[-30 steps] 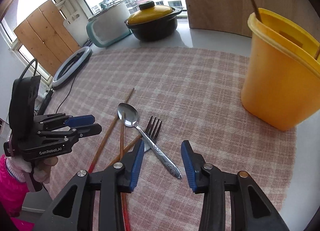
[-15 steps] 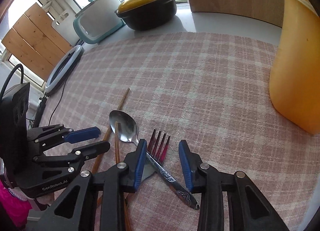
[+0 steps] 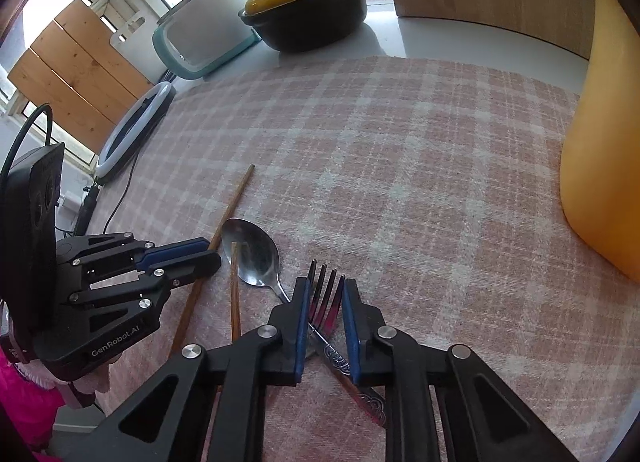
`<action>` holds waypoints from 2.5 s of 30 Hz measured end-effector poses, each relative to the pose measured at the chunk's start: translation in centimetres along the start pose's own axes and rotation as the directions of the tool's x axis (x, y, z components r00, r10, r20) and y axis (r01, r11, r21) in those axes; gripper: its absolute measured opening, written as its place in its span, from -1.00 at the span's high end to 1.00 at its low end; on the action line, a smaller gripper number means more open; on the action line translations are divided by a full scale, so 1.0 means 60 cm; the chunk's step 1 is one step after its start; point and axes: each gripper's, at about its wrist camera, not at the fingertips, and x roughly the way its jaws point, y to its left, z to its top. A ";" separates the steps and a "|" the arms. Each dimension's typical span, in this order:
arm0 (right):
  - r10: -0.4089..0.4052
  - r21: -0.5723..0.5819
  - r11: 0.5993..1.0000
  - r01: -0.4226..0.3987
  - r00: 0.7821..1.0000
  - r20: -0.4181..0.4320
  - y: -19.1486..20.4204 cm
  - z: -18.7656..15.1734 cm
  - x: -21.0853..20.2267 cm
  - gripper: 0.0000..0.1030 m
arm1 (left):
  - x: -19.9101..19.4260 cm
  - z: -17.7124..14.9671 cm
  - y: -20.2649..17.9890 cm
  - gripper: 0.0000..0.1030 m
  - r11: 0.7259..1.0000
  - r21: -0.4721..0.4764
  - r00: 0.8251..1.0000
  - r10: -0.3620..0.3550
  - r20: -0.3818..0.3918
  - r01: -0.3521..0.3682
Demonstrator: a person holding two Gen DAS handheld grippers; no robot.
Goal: Organize utensils
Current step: 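Grasp a wooden chopstick with the left gripper while the right gripper grasps the metal fork, then carry the chopstick with the left gripper while the right gripper carries the fork toward the yellow container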
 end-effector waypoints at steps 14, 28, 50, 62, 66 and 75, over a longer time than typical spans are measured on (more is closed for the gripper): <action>-0.012 0.015 1.000 0.011 0.998 0.060 -0.004 -0.001 -0.035 1.00 | -0.024 -0.012 0.030 0.92 0.989 -0.128 0.998 -0.065 0.025 0.068; -0.071 0.002 0.997 0.072 0.983 0.171 -0.002 -0.009 -0.105 1.00 | -0.068 -0.011 0.034 0.93 0.978 -0.176 0.990 -0.096 0.101 0.113; -0.157 0.031 0.987 0.157 0.910 0.383 0.001 -0.044 -0.248 1.00 | -0.189 0.033 -0.010 0.93 0.971 -0.141 0.930 -0.135 0.343 0.193; -0.193 0.062 0.981 0.186 0.858 0.476 -0.012 -0.073 -0.340 1.00 | -0.228 0.075 -0.094 0.93 0.969 -0.045 0.889 -0.205 0.410 0.244; -0.212 0.080 0.977 0.200 0.833 0.510 -0.019 -0.076 -0.381 1.00 | -0.241 0.096 -0.119 0.93 0.965 -0.025 0.872 -0.225 0.434 0.261; -0.266 0.107 0.962 0.253 0.766 0.585 -0.044 -0.077 -0.466 1.00 | -0.266 0.156 -0.174 0.93 0.960 0.020 0.833 -0.253 0.491 0.280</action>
